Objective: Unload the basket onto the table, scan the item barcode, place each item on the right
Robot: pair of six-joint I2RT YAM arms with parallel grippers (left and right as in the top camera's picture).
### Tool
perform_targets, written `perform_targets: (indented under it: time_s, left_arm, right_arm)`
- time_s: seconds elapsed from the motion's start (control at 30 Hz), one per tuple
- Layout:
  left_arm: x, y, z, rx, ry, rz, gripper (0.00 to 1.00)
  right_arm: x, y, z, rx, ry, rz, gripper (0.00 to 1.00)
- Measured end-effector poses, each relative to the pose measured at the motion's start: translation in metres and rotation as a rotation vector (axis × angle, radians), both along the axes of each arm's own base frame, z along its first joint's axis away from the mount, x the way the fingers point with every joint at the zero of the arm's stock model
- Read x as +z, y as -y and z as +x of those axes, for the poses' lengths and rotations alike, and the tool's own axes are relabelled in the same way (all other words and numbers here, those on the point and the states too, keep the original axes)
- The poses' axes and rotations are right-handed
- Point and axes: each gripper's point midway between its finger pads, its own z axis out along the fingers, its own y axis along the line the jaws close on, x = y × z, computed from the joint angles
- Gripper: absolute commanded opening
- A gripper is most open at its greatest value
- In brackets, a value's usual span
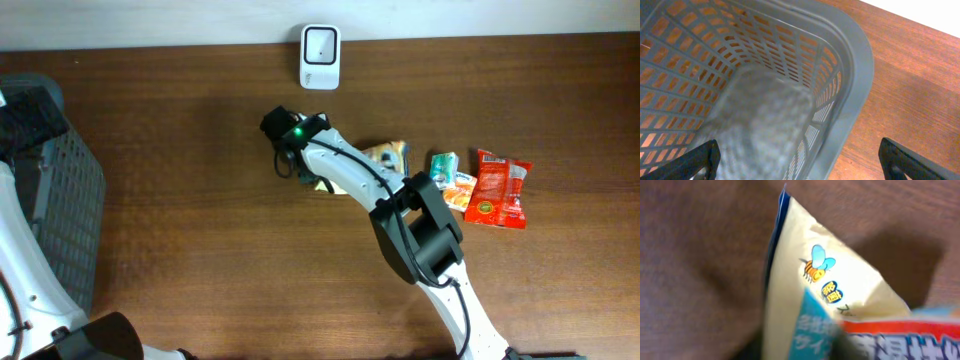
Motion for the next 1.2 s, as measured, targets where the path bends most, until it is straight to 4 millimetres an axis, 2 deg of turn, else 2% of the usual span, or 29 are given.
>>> perform_targets:
  time_s: [0.03,0.2,0.3,0.43,0.47,0.53,0.6,0.73,0.77,0.87,0.97,1.2]
  left_arm:
    - [0.0,0.0,0.0,0.0,0.0,0.0,0.99]
    - [0.0,0.0,0.0,0.0,0.0,0.0,0.99]
    - [0.0,0.0,0.0,0.0,0.0,0.0,0.99]
    - [0.0,0.0,0.0,0.0,0.0,0.0,0.99]
    - [0.0,0.0,0.0,0.0,0.0,0.0,0.99]
    - [0.0,0.0,0.0,0.0,0.0,0.0,0.99]
    - [0.0,0.0,0.0,0.0,0.0,0.0,0.99]
    - [0.0,0.0,0.0,0.0,0.0,0.0,0.99]
    - [0.0,0.0,0.0,0.0,0.0,0.0,0.99]
    - [0.0,0.0,0.0,0.0,0.0,0.0,0.99]
    - [0.0,0.0,0.0,0.0,0.0,0.0,0.99]
    - [0.0,0.0,0.0,0.0,0.0,0.0,0.99]
  right_arm:
    - [0.0,-0.001,-0.001,0.005,-0.005,0.002,0.04]
    - [0.002,-0.004,-0.005,0.036,-0.044,0.008,0.04]
    - [0.005,-0.008,-0.014,0.082,-0.128,0.028,0.04]
    - [0.024,-0.035,-0.028,0.184,-0.262,0.19,0.04]
    - [0.04,-0.056,-0.031,0.249,-0.302,0.313,0.04]
    - [0.067,-0.082,-0.036,0.331,-0.336,0.485,0.04]
    - [0.103,-0.104,-0.041,0.402,-0.358,0.682,0.04]
    - [0.173,-0.126,-0.044,0.513,-0.372,1.049,0.04]
    - [0.185,-0.131,-0.043,0.542,-0.366,1.123,0.04]
    - [0.203,-0.145,-0.031,0.601,-0.33,1.281,0.04]
    - [0.192,-0.157,-0.021,0.57,-0.329,1.36,0.04]
    - [0.119,-0.156,-0.011,0.326,-0.383,1.35,0.04]
